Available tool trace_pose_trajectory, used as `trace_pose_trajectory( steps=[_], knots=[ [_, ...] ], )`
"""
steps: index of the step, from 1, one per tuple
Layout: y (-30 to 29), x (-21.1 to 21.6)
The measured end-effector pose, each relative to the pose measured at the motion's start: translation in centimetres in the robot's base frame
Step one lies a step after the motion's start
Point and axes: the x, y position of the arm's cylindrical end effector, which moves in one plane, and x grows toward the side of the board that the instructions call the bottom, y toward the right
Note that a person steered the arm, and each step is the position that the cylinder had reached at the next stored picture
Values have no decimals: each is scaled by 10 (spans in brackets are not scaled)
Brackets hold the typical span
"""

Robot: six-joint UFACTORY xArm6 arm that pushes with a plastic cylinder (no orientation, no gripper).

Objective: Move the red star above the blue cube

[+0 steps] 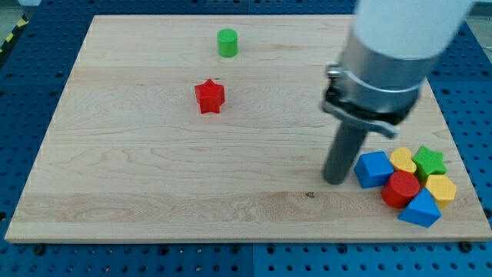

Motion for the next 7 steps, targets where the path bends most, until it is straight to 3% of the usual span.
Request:
trace_pose_trajectory(
  steps=[2, 3, 4, 5, 6, 7],
  knots=[
    [-147, -30],
    [-214, -78],
    [-237, -136],
    [-198, -167],
    [-193, -163],
    [-151, -145]
  ],
)
